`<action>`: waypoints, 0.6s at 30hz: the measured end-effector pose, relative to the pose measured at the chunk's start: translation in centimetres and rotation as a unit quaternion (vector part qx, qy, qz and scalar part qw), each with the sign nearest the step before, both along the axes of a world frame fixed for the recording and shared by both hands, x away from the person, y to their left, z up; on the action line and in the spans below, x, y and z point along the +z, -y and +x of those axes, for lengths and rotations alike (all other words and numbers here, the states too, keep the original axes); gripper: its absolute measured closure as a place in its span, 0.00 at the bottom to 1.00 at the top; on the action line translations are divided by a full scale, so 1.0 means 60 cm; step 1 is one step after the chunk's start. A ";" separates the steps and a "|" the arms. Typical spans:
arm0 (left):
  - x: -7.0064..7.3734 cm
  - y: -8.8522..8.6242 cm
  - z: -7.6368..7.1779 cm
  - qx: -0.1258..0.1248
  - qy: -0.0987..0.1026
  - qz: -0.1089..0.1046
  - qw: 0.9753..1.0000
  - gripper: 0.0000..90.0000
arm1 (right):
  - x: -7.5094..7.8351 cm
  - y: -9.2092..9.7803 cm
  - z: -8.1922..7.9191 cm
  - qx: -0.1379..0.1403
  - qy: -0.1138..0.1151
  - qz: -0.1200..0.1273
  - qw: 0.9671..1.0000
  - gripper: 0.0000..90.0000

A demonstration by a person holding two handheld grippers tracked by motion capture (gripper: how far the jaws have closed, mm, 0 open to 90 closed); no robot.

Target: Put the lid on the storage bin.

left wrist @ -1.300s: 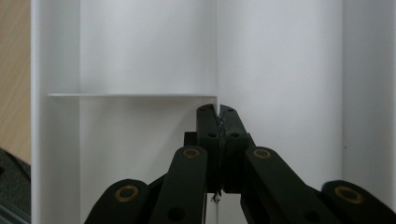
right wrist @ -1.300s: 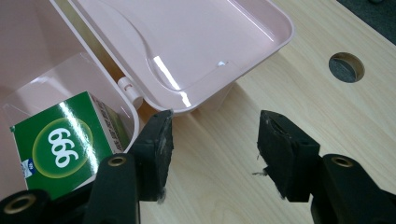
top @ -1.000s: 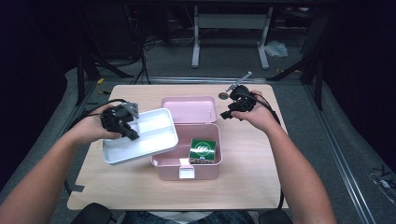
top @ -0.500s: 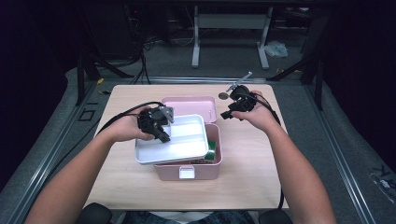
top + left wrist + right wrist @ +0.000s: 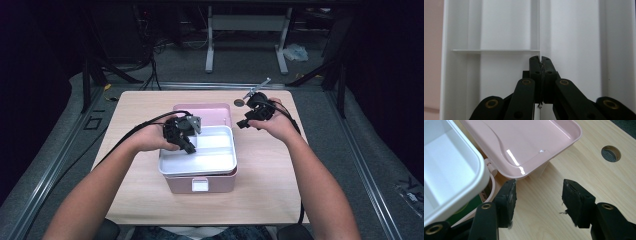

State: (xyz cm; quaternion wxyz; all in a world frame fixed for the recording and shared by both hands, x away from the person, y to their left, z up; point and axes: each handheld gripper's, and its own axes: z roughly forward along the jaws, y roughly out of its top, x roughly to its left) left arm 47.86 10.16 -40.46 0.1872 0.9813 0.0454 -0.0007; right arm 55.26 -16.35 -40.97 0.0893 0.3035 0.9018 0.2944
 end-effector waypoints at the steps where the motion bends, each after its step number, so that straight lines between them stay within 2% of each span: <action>1: -0.001 0.003 0.000 -0.004 0.004 0.000 1.000 0.99 | 0.000 0.000 0.000 0.000 0.000 0.001 1.000 0.50; 6: -0.012 0.014 -0.006 -0.015 0.009 0.018 1.000 0.99 | 0.000 0.001 -0.001 -0.001 0.000 0.002 1.000 0.50; 7: -0.014 0.016 -0.006 -0.018 0.015 0.024 0.999 0.99 | -0.001 0.001 -0.001 -0.001 0.001 0.002 1.000 0.50; 12: -0.026 0.022 -0.006 -0.025 0.015 0.040 0.999 0.99 | -0.003 0.003 0.000 -0.001 0.000 0.002 1.000 0.50; 18: -0.034 0.022 -0.008 -0.037 0.007 0.035 0.999 0.99 | -0.005 0.001 0.001 -0.001 -0.001 0.003 1.000 0.50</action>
